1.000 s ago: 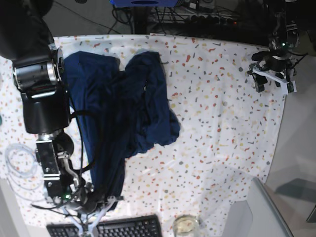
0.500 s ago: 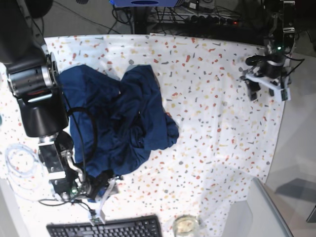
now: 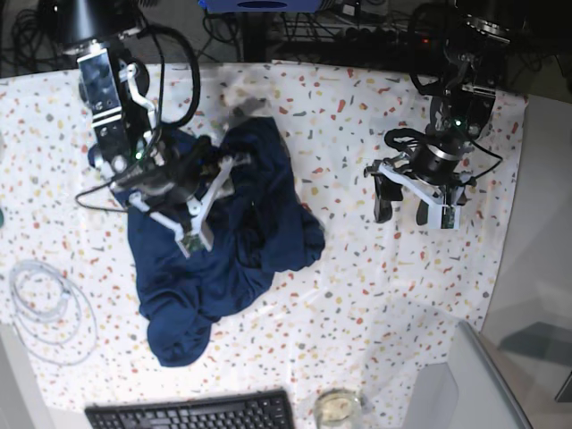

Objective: Layout the t-shirt on the table in an organized manner, then fold the t-shirt properly
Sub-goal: 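Pinch the shirt fabric with the right gripper and pull it outward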

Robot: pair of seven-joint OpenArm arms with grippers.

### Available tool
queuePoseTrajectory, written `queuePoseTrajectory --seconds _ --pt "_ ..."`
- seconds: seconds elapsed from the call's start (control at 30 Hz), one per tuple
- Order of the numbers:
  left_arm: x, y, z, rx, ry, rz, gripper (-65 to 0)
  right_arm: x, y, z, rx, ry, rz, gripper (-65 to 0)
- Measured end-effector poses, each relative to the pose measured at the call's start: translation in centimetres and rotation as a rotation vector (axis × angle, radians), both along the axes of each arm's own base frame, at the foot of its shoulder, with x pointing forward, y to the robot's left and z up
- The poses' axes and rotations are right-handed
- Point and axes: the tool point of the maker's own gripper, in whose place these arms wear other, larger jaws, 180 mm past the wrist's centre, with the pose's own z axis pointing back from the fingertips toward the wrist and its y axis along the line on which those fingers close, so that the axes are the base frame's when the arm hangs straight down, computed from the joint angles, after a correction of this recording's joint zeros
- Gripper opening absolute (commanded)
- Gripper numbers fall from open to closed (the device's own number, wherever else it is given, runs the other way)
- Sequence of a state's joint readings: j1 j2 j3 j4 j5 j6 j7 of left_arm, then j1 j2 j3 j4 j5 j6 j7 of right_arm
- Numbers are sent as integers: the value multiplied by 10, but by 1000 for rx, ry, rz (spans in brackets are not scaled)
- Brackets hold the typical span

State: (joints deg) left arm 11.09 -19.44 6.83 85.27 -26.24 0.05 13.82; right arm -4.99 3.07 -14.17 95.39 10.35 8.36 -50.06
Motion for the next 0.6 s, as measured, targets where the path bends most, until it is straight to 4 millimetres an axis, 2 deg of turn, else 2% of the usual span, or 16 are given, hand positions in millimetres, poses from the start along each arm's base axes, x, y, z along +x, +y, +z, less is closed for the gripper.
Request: queuePoseTrajectory --seconds 0.07,0.13,0.23,0.3,0.4,0.47,0.57,0.6 --pt "-2 -1 -8 6 26 -2 -234 -20 19 -10 34 19 42 -353" --pt "-5 -1 -13 8 41 -5 -234 -19 30 -7 72 8 41 -293" --pt "-3 -3 -12 7 37 -10 -234 -6 27 -6 58 -21 39 -212" --pt "0 -4 -10 4 29 -9 -234 -5 21 -13 41 -12 31 -218" --pt "0 -3 -10 5 26 -8 -234 -6 20 -38 26 55 22 -291" --pt "-1 -2 -11 7 31 -6 -234 -5 17 -52 10 86 20 -386" --pt "-3 -2 -12 7 33 -6 -234 -13 14 -59 2 108 18 -608" --pt "-3 -2 -12 7 36 -7 -234 -22 11 -62 -5 123 17 -650"
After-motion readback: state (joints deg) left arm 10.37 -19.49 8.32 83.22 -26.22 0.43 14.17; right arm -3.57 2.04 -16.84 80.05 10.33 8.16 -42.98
